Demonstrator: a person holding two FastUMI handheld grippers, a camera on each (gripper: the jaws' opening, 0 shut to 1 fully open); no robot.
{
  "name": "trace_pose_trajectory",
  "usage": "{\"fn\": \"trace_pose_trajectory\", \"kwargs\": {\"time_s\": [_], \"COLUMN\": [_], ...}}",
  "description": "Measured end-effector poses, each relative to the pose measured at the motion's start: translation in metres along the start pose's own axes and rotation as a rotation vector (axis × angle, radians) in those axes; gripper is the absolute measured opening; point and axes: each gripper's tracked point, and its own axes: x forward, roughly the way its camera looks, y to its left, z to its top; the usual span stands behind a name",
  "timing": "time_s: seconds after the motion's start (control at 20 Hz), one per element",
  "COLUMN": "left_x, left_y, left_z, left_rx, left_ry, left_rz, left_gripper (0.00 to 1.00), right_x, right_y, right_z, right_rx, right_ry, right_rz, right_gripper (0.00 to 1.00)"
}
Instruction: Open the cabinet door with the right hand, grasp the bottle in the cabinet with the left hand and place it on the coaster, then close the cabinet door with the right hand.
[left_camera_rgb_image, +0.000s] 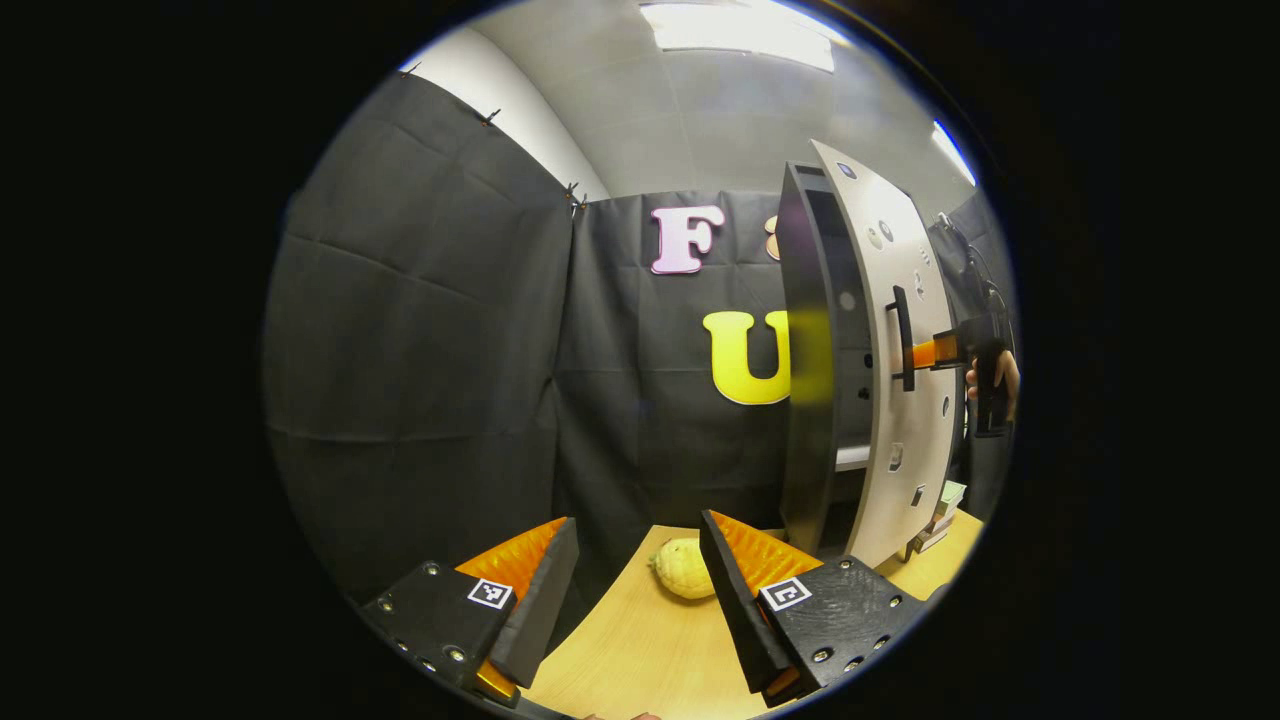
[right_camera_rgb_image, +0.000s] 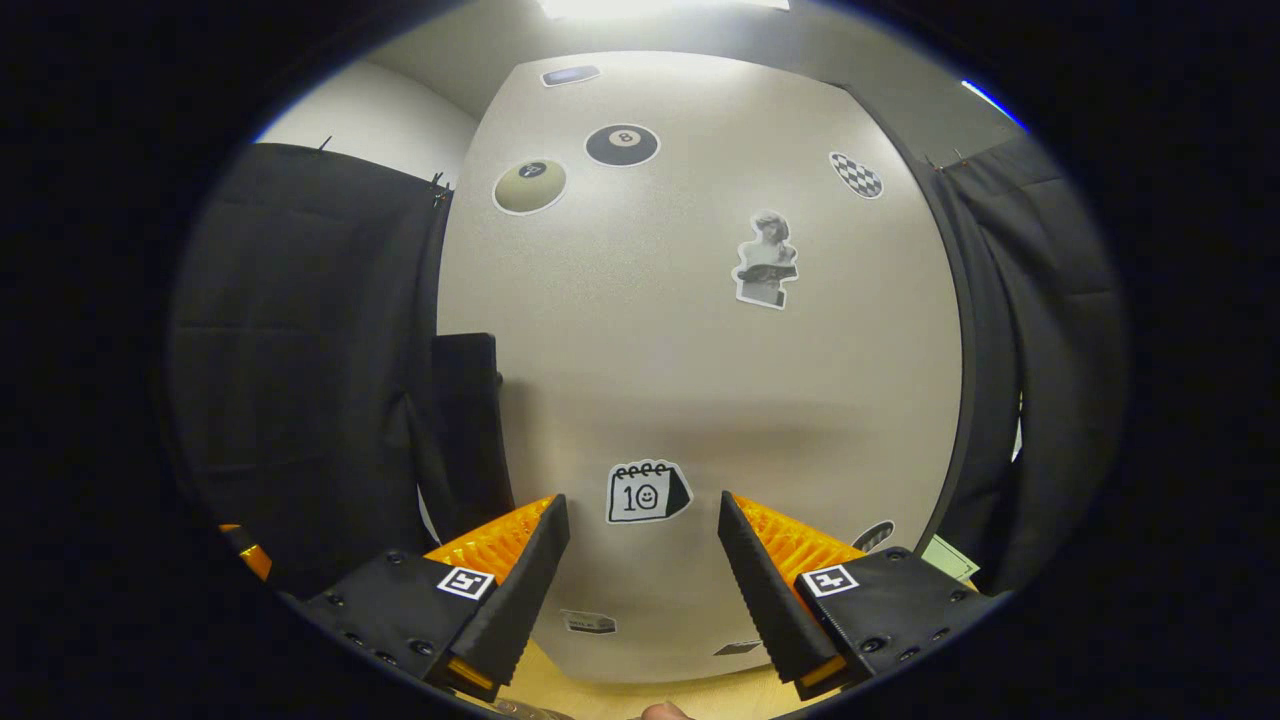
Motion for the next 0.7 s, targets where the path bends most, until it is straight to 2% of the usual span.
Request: {"fn": "trace_pose_trajectory", "kwargs": {"time_s": [0.05,0.1,0.15,0.25,0.5,0.55,0.6,0.7], "left_x": [0.000,-0.001,-0.001,-0.003,-0.008,-0.012,-0.014,-0.020], "left_y": [-0.006,-0.012,-0.021,-0.038,-0.100,-0.112,-0.125,-0.150], "left_z": [0.001,0.005,0.010,0.019,0.040,0.044,0.051,0.063], "left_rx": [0.001,0.001,0.002,0.018,0.032,0.031,0.032,0.037], "left_ry": [-0.002,-0.006,-0.013,-0.030,-0.054,-0.060,-0.069,-0.085], "left_rz": [-0.003,-0.006,-0.013,-0.024,-0.066,-0.074,-0.085,-0.103], "left_gripper": [0.72,0.72,0.72,0.71,0.73,0.73,0.72,0.71], "right_x": [-0.008,-0.016,-0.026,-0.050,-0.111,-0.122,-0.133,-0.156], "right_y": [-0.002,-0.006,-0.012,-0.026,-0.078,-0.090,-0.102,-0.124], "right_z": [0.000,0.000,0.000,0.003,0.015,0.018,0.021,0.025], "right_rx": [-0.003,-0.009,-0.018,-0.033,-0.047,-0.051,-0.055,-0.060], "right_ry": [-0.003,-0.003,-0.006,-0.017,-0.044,-0.049,-0.055,-0.067], "right_rz": [0.005,0.004,0.001,-0.009,-0.059,-0.074,-0.087,-0.111], "right_gripper": [0.96,0.92,0.97,0.97,0.97,0.92,0.97,0.97]}}
